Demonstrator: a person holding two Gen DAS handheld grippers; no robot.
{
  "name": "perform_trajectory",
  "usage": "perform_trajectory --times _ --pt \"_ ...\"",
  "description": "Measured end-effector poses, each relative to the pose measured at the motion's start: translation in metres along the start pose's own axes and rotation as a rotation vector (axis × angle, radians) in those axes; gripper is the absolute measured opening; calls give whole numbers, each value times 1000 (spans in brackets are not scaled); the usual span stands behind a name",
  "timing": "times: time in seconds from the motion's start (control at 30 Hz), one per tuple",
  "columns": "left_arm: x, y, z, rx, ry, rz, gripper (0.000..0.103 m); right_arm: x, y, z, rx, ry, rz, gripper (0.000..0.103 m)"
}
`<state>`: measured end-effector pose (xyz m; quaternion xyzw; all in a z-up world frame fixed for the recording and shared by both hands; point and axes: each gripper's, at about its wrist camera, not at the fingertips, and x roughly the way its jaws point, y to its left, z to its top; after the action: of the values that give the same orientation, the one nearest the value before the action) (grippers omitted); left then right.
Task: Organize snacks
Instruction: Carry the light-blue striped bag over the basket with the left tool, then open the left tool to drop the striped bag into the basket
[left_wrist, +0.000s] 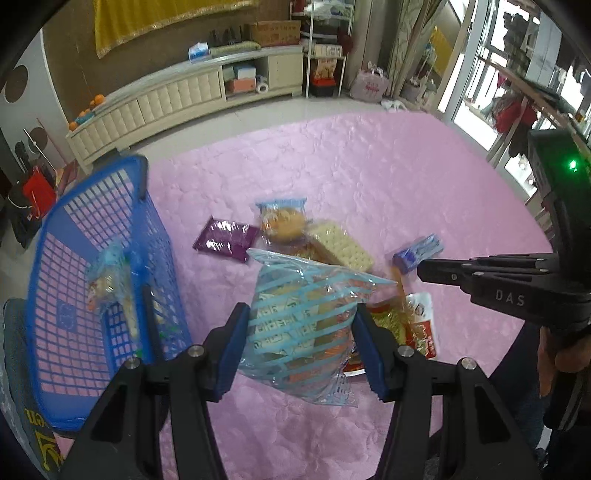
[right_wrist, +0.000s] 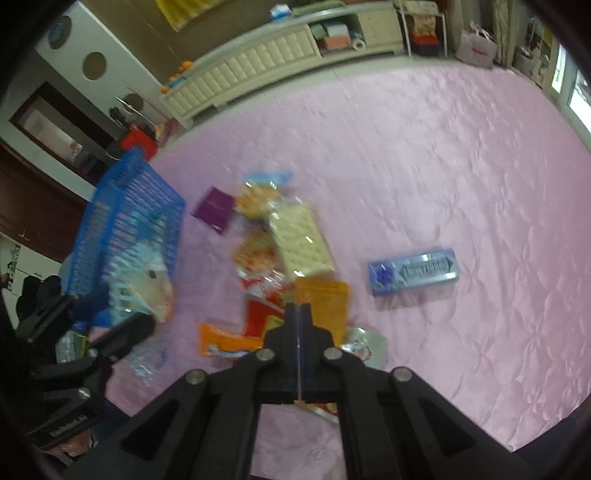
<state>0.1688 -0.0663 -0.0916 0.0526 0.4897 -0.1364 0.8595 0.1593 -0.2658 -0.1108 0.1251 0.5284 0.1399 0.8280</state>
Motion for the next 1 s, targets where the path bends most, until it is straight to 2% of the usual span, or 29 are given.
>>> perform_trajectory --times 0.13,0.2,0.4,0.73,1.0 --pt "-30 8 10 -4 -61 13 54 -28 26 13 -54 -63 28 2" --pt "-45 16 15 -13 -89 24 54 -41 43 19 -106 -88 13 2" --pt "-77 48 21 -51 -146 60 54 -46 75 34 -180 -94 37 2" --pt "-90 127 15 -152 -144 162 54 0 162 63 -345 -51 93 2" --pt "-63 179 14 -241 -96 144 54 51 213 82 -438 21 117 2"
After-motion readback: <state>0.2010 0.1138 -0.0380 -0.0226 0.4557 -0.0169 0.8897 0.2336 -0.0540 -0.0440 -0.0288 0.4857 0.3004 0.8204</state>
